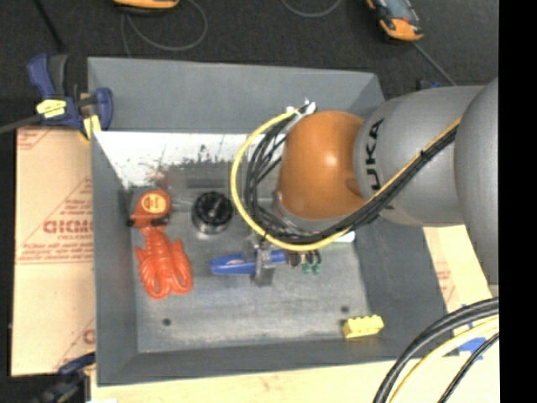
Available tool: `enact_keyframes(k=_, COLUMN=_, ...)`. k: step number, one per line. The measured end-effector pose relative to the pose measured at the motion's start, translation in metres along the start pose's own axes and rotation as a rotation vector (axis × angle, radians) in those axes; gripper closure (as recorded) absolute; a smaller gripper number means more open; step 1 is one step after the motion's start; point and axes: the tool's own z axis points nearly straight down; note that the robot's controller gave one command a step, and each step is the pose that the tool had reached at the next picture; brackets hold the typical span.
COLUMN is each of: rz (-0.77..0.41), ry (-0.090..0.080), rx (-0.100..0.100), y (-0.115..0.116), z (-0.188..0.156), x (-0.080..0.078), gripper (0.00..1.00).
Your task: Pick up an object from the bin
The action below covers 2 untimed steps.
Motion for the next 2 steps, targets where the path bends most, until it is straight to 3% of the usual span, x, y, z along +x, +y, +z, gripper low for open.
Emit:
enact_keyframes(k=1, rz=0.0, ry=0.0, rx=0.0, y=0.0, z=0.0, x=0.0, gripper=1.0)
enact_keyframes(k=2, rz=-0.007, ry=-0.001, rx=0.0, y=0.021, z=-0.125, x=0.001, gripper=1.0)
